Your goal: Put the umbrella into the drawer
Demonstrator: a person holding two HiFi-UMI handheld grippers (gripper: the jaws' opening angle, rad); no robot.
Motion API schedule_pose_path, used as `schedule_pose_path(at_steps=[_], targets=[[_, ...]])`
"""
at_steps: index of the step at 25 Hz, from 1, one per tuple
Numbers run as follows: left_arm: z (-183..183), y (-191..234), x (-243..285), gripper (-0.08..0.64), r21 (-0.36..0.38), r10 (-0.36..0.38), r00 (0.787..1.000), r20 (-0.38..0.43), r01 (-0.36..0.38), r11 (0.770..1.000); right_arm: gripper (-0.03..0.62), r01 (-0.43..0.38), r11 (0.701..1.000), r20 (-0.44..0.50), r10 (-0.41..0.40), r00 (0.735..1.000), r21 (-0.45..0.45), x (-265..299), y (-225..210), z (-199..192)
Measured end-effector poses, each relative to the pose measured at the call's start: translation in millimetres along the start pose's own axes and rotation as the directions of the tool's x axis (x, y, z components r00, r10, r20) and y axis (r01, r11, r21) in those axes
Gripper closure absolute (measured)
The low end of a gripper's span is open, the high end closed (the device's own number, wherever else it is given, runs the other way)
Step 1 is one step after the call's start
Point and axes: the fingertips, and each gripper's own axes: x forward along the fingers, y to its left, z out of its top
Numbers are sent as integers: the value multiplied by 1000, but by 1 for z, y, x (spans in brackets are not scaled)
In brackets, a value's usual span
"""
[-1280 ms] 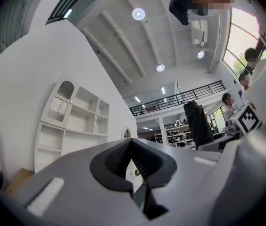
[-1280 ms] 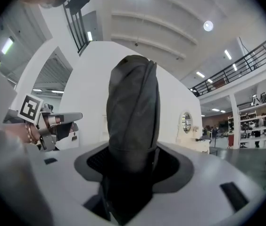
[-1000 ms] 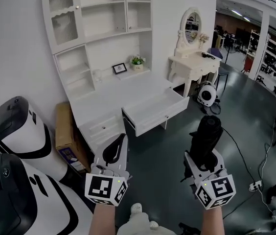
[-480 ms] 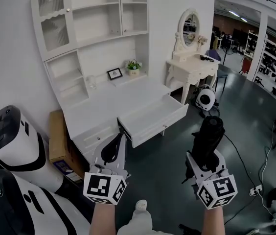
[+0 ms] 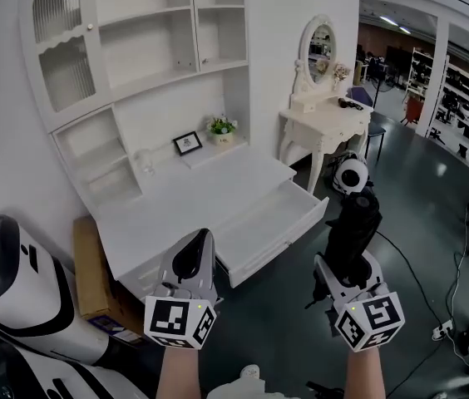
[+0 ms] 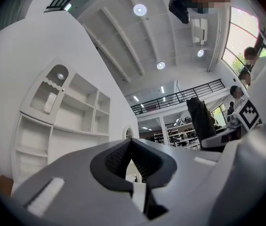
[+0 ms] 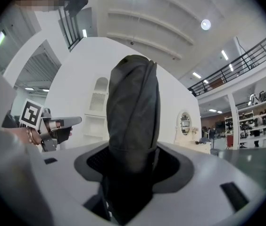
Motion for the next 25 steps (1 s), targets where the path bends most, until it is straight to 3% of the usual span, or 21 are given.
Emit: schedule_pose_path(at_steps=[8,14,25], targets=[[-21,57,49,551,-36,7,1000,3,-6,999,341,19,1000,-21,-20,1000,-20,70,-1,-4],[-36,66,71,551,-34,-23,1000,-5,23,999,341,39,999,-11,-39,999,-16,93,-11,-5],[-59,81,128,551,-1,22,1000,-21,-22,1000,341,-3,1000,13,2,1000,31,155,-53,-23]])
